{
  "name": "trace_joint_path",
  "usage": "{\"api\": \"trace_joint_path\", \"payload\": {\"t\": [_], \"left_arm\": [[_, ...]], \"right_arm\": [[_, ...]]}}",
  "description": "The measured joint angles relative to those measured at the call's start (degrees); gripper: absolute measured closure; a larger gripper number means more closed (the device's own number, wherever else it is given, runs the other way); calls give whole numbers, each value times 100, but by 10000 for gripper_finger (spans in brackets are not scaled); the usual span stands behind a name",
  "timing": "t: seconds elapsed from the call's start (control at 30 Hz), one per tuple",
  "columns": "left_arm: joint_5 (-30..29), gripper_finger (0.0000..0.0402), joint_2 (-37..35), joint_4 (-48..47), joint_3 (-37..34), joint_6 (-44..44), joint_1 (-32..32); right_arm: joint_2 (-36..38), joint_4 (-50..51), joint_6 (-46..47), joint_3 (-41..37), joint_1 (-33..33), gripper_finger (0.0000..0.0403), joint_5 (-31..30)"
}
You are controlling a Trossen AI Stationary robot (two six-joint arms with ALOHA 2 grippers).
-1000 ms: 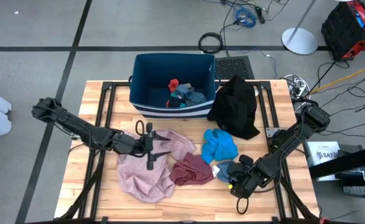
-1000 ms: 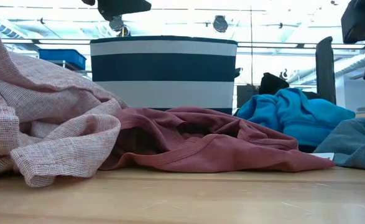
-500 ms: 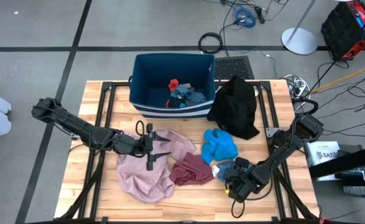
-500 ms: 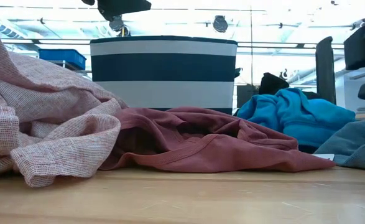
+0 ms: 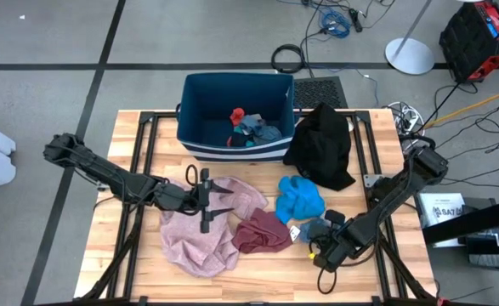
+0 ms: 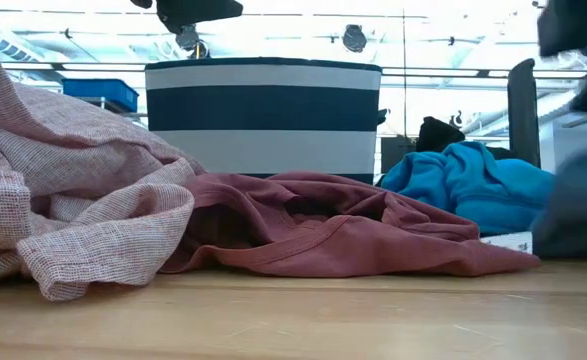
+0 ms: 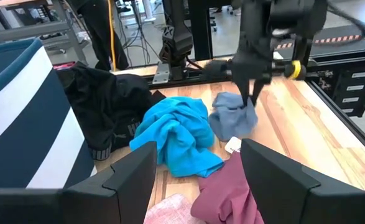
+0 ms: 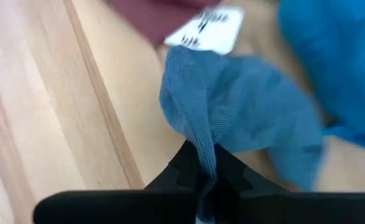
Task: Sort clothes
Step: Put the gray sock into the blue laundry organizer
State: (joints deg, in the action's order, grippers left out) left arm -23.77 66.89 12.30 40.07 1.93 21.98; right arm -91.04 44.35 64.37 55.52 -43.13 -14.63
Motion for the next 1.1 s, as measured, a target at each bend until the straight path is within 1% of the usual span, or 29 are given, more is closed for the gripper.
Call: {"api": "trace_joint_path", "payload": {"t": [0.07, 0.13, 0.23, 0.33, 0.4, 0.5, 0.57, 0.67, 0.73, 0.8, 0.87, 0.9, 1.0, 1.1], "left_arm": [[-2, 159, 0, -5, 0, 0, 0], [-2, 159, 0, -19, 0, 0, 0], [-1, 159, 0, -27, 0, 0, 0], [-2, 159, 0, -30, 0, 0, 0], [-2, 159, 0, -31, 0, 0, 0], [-2, 159, 0, -33, 0, 0, 0], [-2, 159, 0, -35, 0, 0, 0], [-2, 159, 0, -38, 0, 0, 0], [-2, 159, 0, -53, 0, -1, 0], [-2, 159, 0, -115, 0, -7, 0], [-1, 159, 0, -147, 0, -9, 0], [-2, 159, 0, -147, 0, -9, 0], [-2, 159, 0, -147, 0, -7, 0], [-2, 159, 0, -237, 0, -9, 0]], "right_arm": [[89, 491, -220, 321, 48, 399, -62], [168, 948, -446, 788, 100, 399, -288], [211, 1720, -848, 1583, 215, 400, -886], [200, 2111, -1419, 2406, 380, 400, -1635], [210, 2184, -1909, 2923, 509, 401, -2244], [208, 2162, -2827, 3604, 809, 402, -2837], [208, 2114, -3499, 4025, 1071, 402, -3044], [210, 1839, -4569, 4558, 1573, 402, -3091], [210, 1606, -5227, 4847, 1966, 402, -2971], [212, 1321, -5852, 5065, 2413, 402, -2710], [210, 1060, -6369, 5244, 2906, 403, -2253], [210, 923, -6589, 5322, 3166, 403, -1915], [214, 362, -7098, 5437, 4004, 403, -598], [206, -123, -7370, 5441, 4793, 403, 440]]}}
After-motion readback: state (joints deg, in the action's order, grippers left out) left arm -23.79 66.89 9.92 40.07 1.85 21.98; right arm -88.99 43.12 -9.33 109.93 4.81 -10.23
